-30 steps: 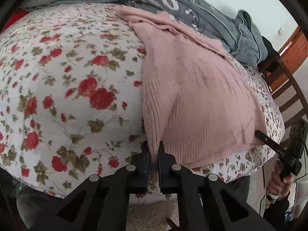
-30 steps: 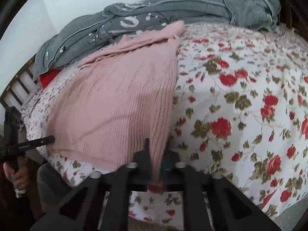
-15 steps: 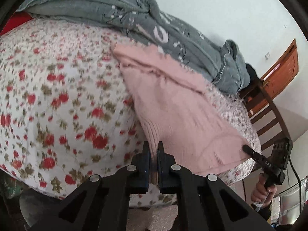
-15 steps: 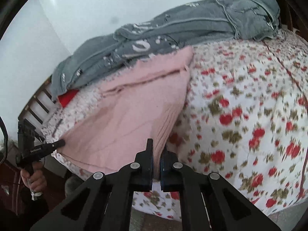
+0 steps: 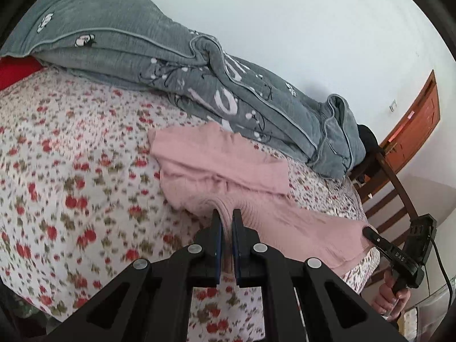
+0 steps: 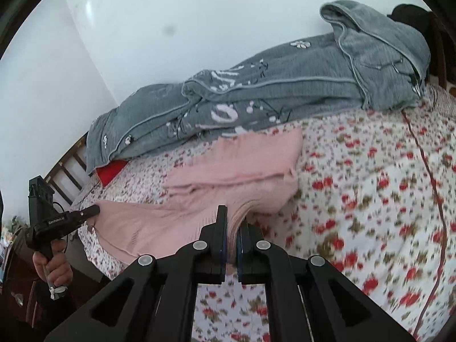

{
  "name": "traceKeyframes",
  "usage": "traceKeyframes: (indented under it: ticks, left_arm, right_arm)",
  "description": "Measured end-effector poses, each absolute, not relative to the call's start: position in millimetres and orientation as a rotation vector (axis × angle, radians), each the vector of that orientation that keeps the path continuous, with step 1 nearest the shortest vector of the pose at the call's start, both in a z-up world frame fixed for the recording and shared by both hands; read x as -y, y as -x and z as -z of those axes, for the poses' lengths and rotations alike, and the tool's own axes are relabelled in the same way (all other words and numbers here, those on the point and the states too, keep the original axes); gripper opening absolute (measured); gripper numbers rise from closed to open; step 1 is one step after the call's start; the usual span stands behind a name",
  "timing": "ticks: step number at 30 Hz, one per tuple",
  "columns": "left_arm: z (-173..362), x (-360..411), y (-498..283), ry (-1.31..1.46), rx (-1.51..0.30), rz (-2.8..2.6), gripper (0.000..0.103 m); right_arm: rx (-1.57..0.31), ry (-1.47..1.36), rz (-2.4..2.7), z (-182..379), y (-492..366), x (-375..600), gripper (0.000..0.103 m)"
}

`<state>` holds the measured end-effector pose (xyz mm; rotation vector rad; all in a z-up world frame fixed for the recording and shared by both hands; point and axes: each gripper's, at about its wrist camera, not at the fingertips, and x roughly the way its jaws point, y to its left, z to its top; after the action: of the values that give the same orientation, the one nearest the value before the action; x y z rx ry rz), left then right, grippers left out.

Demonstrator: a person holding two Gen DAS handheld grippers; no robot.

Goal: Fold small clothes
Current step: 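Lift the hem with both grippers and fold it toward the collar, release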

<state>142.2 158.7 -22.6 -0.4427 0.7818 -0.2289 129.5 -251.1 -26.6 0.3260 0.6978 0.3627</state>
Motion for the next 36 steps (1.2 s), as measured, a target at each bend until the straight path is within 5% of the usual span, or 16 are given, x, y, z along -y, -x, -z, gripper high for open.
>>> traceKeyframes:
  ticks: [18,36]
  left_arm:
    - [32,-167,-263,0.49,-0.807,0.19,0.007]
    - [88,-172,-390,0.517,-0.919,0.126,0.007]
  right_arm:
    - [-0.723,-0.413,-0.314,27,-251,247,0.005]
    - [-0.801,-0.452,-0.32,89,-398,237,0.005]
